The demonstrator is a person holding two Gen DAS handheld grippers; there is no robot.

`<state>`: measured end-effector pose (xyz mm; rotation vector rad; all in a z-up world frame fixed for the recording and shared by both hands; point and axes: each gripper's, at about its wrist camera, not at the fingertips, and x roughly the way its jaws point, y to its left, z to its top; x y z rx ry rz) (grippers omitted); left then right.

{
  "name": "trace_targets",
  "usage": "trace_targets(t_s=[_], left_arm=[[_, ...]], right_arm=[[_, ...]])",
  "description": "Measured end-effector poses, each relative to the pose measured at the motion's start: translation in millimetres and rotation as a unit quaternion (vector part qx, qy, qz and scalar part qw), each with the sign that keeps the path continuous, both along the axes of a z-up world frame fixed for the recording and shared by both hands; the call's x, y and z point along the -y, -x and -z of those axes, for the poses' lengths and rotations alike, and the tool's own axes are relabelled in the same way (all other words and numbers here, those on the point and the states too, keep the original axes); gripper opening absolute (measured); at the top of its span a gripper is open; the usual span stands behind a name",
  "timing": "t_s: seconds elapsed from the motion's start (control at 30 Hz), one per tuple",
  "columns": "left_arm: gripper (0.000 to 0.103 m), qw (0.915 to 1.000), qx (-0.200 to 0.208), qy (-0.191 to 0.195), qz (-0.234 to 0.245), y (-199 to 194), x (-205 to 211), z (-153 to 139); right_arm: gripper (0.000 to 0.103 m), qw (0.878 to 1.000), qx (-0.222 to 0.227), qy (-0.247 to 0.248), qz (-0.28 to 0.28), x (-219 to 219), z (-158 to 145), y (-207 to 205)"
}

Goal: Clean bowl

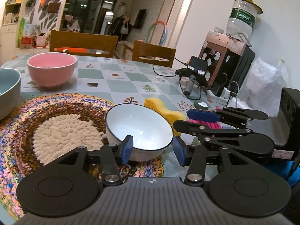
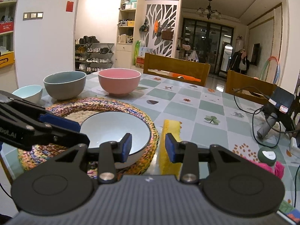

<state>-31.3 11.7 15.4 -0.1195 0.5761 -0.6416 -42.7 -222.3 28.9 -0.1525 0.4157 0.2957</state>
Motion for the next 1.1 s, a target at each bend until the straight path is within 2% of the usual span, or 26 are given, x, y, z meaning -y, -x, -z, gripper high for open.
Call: trace_targets(t_s=[0.2, 0.4, 0.47, 0.77, 0.87, 1.1], left_arm=[[0.059, 0.9998, -0.004, -0.014, -0.013, 11, -7, 8], [0.076, 0.9990, -0.003, -0.030, -0.033, 20, -13, 16], [0.082, 0.9988, -0.001, -0.031, -0.039, 24, -15, 17], [0.101, 0.9971, 0.009, -0.027, -0.071, 39, -28, 18], [0.103, 0.9965, 0.010, -0.020, -0.080, 44, -33, 18], [0.103, 0.9941, 0.015, -0.027, -0.105, 54, -38, 17]], right_arm=[[0.044, 1.000, -0.001, -0.006, 0.005, -5, 4, 16], [0.053, 1.000, -0.005, -0.012, 0.012, -10, 10, 30], [0.062, 1.000, -0.005, -0.015, 0.014, -12, 11, 34], [0.082, 0.999, 0.003, -0.029, 0.013, -21, 14, 51], [0.090, 0.999, 0.006, -0.035, 0.007, -25, 14, 55], [0.096, 0.999, 0.013, -0.030, 0.018, -30, 15, 62]])
